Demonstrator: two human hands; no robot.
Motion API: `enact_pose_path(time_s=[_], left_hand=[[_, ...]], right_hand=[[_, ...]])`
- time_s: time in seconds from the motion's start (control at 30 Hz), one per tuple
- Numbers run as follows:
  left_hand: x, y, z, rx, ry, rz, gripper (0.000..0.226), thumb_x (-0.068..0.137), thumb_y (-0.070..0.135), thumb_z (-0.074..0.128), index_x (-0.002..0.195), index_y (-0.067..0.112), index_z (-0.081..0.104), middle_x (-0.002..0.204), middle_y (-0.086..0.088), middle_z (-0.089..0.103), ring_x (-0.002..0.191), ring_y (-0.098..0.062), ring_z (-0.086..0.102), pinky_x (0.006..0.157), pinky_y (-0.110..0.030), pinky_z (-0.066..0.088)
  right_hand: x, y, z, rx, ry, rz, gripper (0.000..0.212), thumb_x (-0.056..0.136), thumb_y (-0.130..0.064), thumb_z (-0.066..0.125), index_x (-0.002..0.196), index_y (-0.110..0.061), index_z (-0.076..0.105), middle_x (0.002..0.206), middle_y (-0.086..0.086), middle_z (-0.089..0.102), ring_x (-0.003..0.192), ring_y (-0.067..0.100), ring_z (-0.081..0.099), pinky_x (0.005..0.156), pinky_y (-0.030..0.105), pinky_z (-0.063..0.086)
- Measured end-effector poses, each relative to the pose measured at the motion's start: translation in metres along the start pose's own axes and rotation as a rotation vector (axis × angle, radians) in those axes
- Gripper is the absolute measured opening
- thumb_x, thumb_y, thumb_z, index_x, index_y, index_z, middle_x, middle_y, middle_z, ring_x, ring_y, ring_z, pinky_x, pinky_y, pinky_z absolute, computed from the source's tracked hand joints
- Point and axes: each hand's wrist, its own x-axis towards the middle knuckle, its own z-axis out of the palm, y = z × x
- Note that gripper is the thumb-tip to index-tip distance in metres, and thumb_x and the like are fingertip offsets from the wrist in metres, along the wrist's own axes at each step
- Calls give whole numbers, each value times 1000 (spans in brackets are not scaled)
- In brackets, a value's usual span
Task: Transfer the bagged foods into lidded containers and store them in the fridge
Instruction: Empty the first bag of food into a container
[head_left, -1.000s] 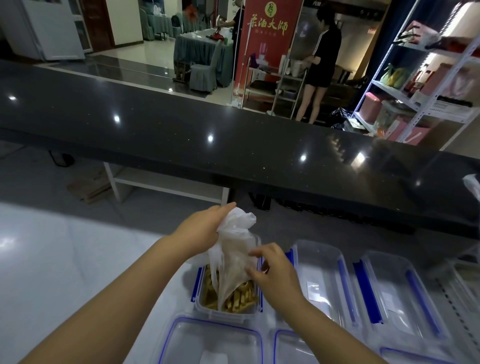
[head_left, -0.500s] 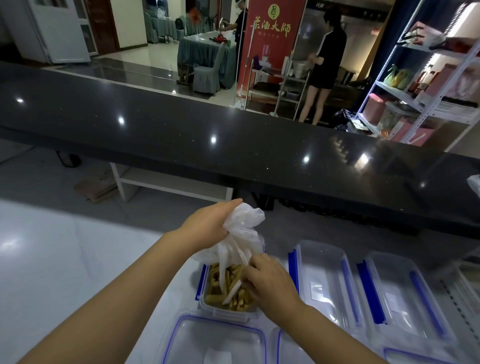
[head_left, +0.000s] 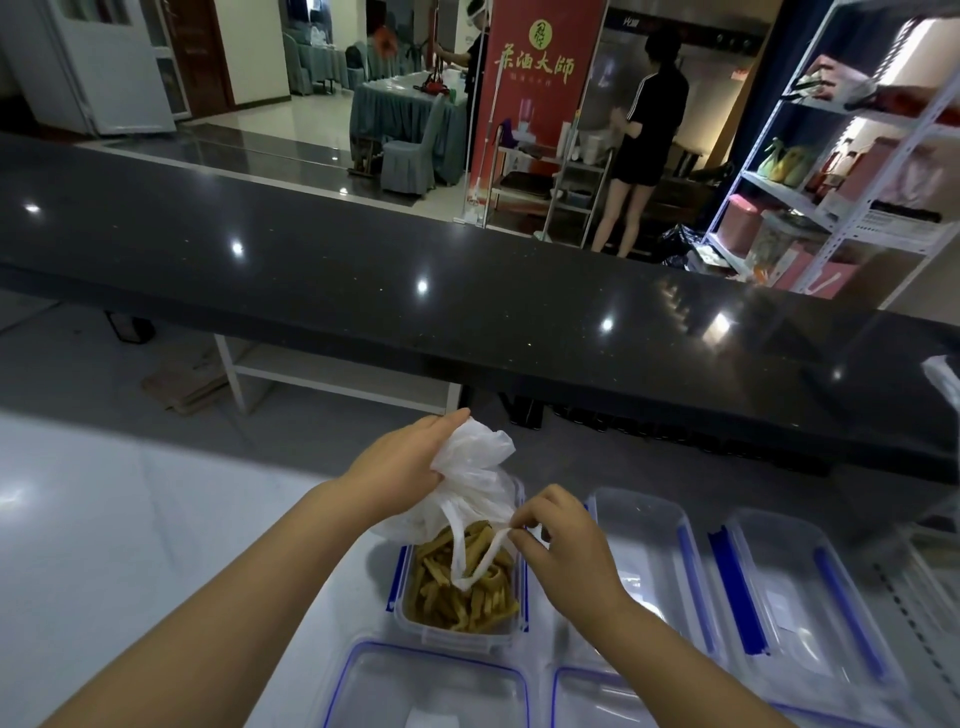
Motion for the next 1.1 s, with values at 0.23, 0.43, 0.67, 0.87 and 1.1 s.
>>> enact_pose_path(time_s=[0.23, 0.43, 0.67, 0.87, 1.1], left_hand=[[-1, -4, -11, 71, 32, 101, 71, 92, 10, 53, 145, 41, 16, 145, 3, 38, 122, -20, 47, 94, -28, 44], [-14, -11, -7, 318, -150, 208, 70, 87, 19, 57, 141, 47, 23, 142, 9, 38, 122, -18, 42, 97, -31, 39], [-34, -8, -2, 88, -375, 63, 111, 67, 61, 68, 146, 38, -6, 157, 10, -2, 143, -16, 3, 115, -38, 9], [-38, -3, 30, 237, -194, 24, 107, 73, 52, 66, 146, 34, -10, 158, 4, -3, 143, -20, 7, 115, -39, 12], [-27, -13, 33, 209, -101, -72, 66, 88, 25, 56, 142, 42, 22, 135, -2, 48, 118, -24, 48, 94, -34, 44]], right_hand=[[9, -16, -1, 305, 42, 268, 21, 82, -8, 66, 71, -25, 60, 83, -7, 57, 74, 4, 56, 67, 17, 49], [-3, -35, 27, 412, -16, 391, 13, 80, -13, 67, 71, -22, 66, 77, -2, 66, 71, 11, 64, 70, 31, 57], [-12, -46, 48, 529, -136, 372, 17, 81, -5, 63, 75, -18, 72, 76, -3, 71, 72, 9, 66, 71, 26, 57], [-7, -21, 33, 411, -9, 281, 31, 87, -4, 56, 81, -33, 68, 85, -11, 68, 82, 4, 63, 73, 19, 53], [35, 14, 35, 116, -112, 322, 25, 92, -25, 55, 116, -26, 63, 109, -12, 48, 102, 5, 44, 87, 21, 42]])
